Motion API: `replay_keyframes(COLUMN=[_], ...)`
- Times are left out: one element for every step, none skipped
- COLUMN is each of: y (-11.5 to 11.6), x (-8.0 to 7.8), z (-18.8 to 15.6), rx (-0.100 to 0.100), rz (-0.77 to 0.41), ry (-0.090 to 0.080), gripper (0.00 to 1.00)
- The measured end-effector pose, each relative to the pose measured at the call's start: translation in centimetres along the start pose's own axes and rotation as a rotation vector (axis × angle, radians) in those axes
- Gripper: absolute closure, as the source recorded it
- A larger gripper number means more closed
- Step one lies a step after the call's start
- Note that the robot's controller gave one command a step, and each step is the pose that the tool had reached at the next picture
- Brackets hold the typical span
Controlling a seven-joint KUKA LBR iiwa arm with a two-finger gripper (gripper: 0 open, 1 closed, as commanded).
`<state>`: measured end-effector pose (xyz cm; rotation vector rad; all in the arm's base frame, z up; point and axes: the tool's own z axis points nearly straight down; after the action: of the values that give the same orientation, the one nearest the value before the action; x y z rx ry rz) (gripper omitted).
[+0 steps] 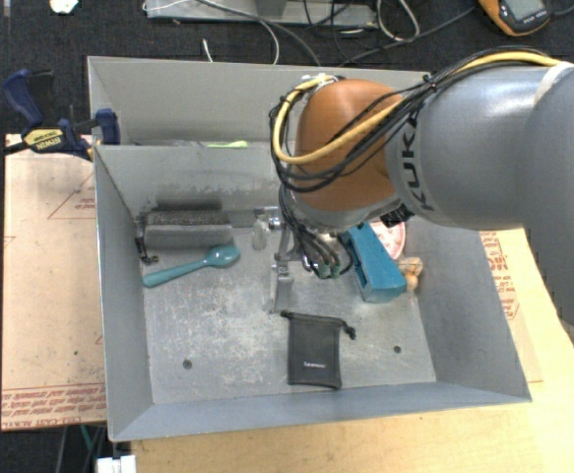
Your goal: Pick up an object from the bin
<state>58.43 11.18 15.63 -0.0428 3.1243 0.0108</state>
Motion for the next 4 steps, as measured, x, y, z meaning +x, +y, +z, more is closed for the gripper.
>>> replay_keyframes(y=[-2.0, -4.9, -9.1, -10.7], x=[-0.4, 1.5, 2.7, 5.8], z=[3.1, 7.0, 8.0, 8.5], rx=[0.002, 0.002, 0.0, -0.001], rz=[0.095, -0.019, 0.093, -0.012], ry=[0.021, 0.017, 0.015, 0.023], gripper=[0.0, 0.0, 0.0, 1.0])
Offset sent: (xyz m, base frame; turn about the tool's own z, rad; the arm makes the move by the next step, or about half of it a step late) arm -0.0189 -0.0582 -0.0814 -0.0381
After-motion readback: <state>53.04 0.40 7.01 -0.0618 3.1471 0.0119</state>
